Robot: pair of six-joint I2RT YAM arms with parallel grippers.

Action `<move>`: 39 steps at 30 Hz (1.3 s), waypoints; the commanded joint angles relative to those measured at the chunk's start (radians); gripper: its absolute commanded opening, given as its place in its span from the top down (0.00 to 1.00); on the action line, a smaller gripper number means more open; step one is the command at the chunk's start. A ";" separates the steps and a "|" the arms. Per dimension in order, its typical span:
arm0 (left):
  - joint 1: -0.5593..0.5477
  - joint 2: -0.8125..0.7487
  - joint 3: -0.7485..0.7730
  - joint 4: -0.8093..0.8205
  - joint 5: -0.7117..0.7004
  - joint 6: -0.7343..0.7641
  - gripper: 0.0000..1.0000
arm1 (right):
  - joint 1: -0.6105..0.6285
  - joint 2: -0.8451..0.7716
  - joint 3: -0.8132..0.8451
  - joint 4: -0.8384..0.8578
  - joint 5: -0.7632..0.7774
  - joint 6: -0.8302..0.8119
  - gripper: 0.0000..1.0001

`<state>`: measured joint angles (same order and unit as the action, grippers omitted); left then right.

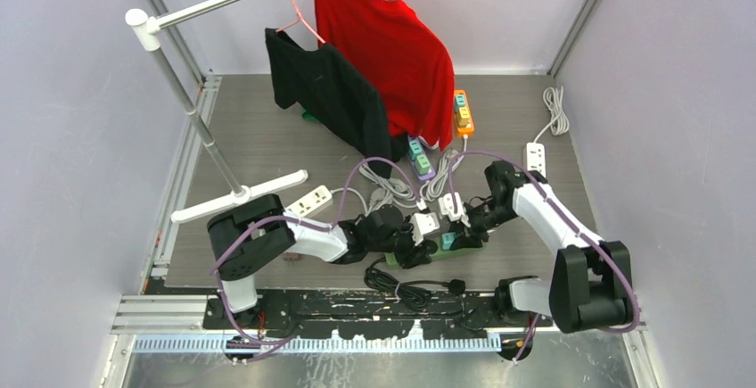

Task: Pull the plug off the socket
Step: Remove the plug from the socket.

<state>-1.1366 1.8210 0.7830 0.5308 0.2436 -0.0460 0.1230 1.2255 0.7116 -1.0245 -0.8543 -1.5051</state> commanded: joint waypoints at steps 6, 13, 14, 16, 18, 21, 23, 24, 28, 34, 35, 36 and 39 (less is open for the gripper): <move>0.006 0.070 -0.003 -0.178 -0.022 -0.028 1.00 | 0.168 -0.009 0.019 -0.301 -0.046 -0.379 0.99; 0.006 0.062 -0.018 -0.172 -0.031 -0.043 1.00 | 0.148 0.038 0.132 -0.100 -0.149 -0.016 0.99; 0.006 0.057 -0.028 -0.165 -0.035 -0.047 1.00 | 0.131 0.046 0.151 -0.106 -0.145 -0.018 0.99; 0.007 0.043 -0.047 -0.150 -0.047 -0.057 1.00 | 0.092 0.051 0.173 -0.132 -0.125 -0.036 0.99; 0.009 0.023 -0.064 -0.136 -0.061 -0.070 1.00 | 0.043 0.053 0.187 -0.176 -0.111 -0.071 0.99; 0.018 -0.005 -0.077 -0.135 -0.075 -0.091 1.00 | -0.027 0.065 0.213 -0.267 -0.102 -0.082 0.99; 0.031 -0.019 -0.073 -0.152 -0.090 -0.124 1.00 | -0.070 0.071 0.230 -0.325 -0.100 -0.078 0.99; 0.042 -0.023 -0.066 -0.164 -0.091 -0.144 1.00 | -0.097 0.071 0.237 -0.347 -0.105 -0.069 0.99; 0.071 -0.033 -0.012 -0.260 -0.131 -0.205 1.00 | -0.196 0.051 0.264 -0.318 -0.153 0.175 0.99; 0.072 0.013 0.208 -0.534 -0.245 -0.222 1.00 | -0.332 -0.035 0.256 0.082 -0.107 0.917 0.99; 0.071 0.031 0.252 -0.571 -0.259 -0.235 1.00 | -0.351 -0.040 0.256 0.109 -0.110 0.963 0.99; 0.072 0.051 0.293 -0.608 -0.270 -0.251 1.00 | -0.369 -0.041 0.256 0.133 -0.117 1.004 0.99; 0.070 0.126 0.399 -0.685 -0.297 -0.297 0.92 | -0.434 -0.036 0.242 0.225 -0.142 1.164 0.99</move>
<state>-1.0714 1.8709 1.0637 0.0502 0.0357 -0.2623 -0.2474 1.2076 0.9375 -1.0008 -0.9554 -0.7101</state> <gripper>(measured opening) 0.489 0.384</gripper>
